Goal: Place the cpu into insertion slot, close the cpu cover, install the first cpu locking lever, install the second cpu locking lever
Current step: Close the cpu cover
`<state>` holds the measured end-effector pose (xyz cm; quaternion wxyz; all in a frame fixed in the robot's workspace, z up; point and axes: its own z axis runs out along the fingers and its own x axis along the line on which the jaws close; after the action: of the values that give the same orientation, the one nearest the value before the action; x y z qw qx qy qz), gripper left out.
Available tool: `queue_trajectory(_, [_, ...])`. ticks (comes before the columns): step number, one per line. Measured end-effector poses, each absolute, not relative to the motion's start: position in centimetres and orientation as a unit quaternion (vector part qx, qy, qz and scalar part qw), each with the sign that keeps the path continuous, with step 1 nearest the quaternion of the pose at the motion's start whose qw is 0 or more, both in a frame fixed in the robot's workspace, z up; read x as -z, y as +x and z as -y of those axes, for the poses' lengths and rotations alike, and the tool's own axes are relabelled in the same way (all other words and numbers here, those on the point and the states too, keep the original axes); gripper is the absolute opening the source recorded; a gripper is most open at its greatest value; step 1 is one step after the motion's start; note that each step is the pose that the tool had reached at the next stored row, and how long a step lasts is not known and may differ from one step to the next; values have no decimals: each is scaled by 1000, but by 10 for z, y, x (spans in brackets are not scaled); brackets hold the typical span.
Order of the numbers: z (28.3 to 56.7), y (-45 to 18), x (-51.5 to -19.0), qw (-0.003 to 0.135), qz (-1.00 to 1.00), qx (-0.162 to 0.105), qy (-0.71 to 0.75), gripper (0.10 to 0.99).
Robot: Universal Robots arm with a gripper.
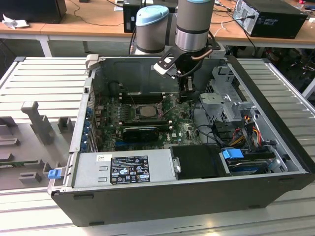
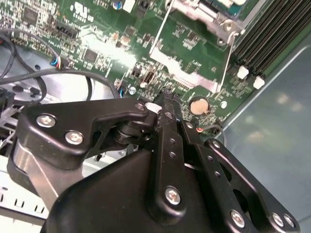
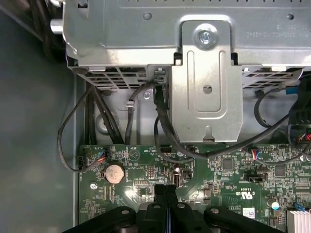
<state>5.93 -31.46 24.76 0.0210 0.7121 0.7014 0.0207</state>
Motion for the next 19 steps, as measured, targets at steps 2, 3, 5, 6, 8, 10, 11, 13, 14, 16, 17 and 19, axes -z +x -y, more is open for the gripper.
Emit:
queue_trajectory(2, [315,57,-248,20,-701,-19,712,106])
queue_trajectory(3, [315,54,-248,20,-702,-19,712,106])
queue_trajectory(5, [315,53,-248,20,-702,-19,712,106])
queue_trajectory(6, [315,53,-248,20,-702,-19,712,106])
queue_trajectory(8, [315,52,-248,20,-701,-19,712,106])
queue_trajectory(10, [315,51,-248,20,-702,-19,712,106])
queue_trajectory(11, [315,50,-248,20,-701,-19,712,106])
queue_trajectory(13, [315,50,-248,20,-702,-19,712,106])
queue_trajectory(14, [315,50,-248,20,-702,-19,712,106])
queue_trajectory(16, [315,49,-248,20,-702,-19,712,106])
queue_trajectory(17, [315,49,-248,20,-702,-19,712,106])
queue_trajectory(19, [315,48,-248,20,-702,-19,712,106])
